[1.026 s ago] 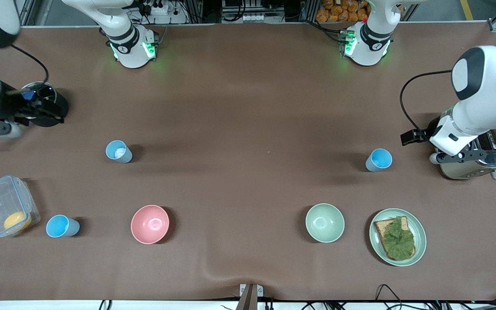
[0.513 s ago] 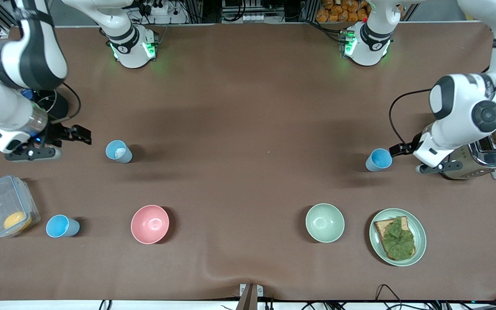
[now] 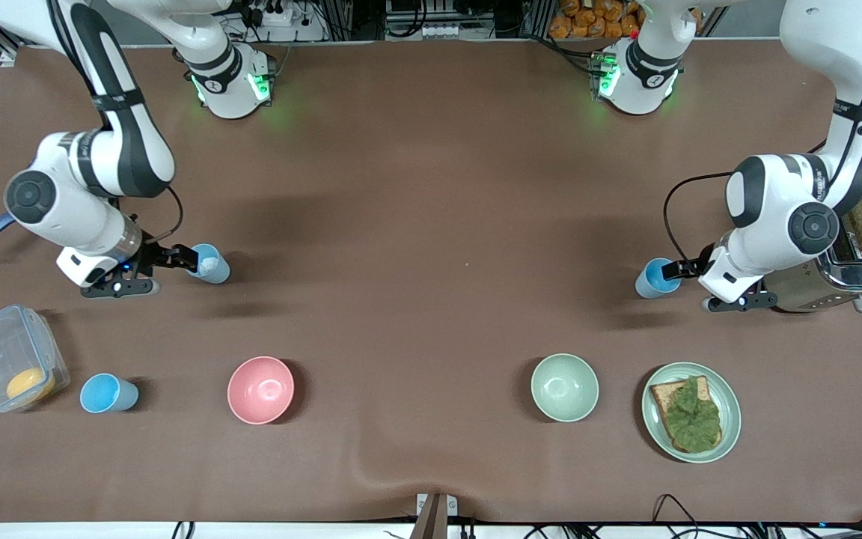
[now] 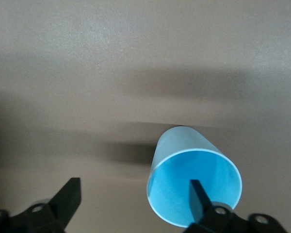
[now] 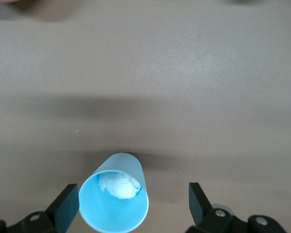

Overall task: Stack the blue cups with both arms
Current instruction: 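Close the right gripper and the left gripper around the blue cups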

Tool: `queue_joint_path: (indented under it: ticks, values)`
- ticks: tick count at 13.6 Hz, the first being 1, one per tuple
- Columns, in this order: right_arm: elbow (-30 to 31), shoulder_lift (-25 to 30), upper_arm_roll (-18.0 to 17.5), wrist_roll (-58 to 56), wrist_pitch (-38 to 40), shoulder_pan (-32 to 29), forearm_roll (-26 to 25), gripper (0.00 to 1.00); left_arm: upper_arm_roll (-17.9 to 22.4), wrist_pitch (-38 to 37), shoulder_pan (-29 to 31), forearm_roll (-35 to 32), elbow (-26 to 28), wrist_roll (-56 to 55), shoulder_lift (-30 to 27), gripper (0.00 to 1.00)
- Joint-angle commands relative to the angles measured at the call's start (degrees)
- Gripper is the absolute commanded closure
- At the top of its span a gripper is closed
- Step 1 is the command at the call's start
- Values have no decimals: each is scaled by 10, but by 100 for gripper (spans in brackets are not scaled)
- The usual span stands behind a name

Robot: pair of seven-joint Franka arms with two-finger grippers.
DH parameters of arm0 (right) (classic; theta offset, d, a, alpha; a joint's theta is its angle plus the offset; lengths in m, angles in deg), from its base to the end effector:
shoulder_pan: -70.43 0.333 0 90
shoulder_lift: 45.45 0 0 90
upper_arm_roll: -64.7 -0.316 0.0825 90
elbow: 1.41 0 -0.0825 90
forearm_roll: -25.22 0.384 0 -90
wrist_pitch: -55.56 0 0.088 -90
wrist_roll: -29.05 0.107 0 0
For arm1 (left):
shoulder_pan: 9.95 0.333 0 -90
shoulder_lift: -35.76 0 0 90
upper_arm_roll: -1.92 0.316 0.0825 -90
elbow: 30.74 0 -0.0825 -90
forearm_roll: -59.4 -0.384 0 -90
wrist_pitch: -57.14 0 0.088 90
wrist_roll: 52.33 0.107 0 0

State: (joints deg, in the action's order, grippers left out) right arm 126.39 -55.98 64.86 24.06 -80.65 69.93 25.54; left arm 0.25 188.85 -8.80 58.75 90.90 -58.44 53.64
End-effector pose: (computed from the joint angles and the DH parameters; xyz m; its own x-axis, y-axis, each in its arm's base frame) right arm 0.5397 -0.0062 0.2864 0.9968 0.0715 -0.0366 0.0713 -0.9974 -0.0064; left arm 0.5602 -0.0048 0.2520 0.9867 0.0902 -0.1351 0.0892 -0.9959 -0.0129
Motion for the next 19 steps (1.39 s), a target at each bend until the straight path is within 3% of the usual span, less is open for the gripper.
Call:
queue_joint_path:
  ticks: [1,2,7,9,12,14,17,19]
  values:
    - [26,2,-4,-24,-28,-15,2,0,-4,8,1,3,4,0,1,34]
    - [30,0,-4,-44,-34,-27,1,0,-9,8,2,3,4,0,1,40]
    - [45,-18,-5,-81,-66,-51,2,0,-11,8,1,3,8,0,3,39]
    - [45,-24,-6,-81,-70,-50,5,0,-11,19,1,3,9,1,12,47]
    - [46,-32,-6,-80,-79,-49,5,5,-21,23,0,11,8,-3,22,75]
    - [46,-36,-6,-80,-84,-49,6,12,-23,23,0,17,7,-3,23,100]
    - [50,-37,-7,-75,-83,-47,6,31,-23,21,4,18,5,-3,10,100]
    - [49,-36,-8,-72,-77,-45,8,50,-24,18,6,30,6,1,-20,100]
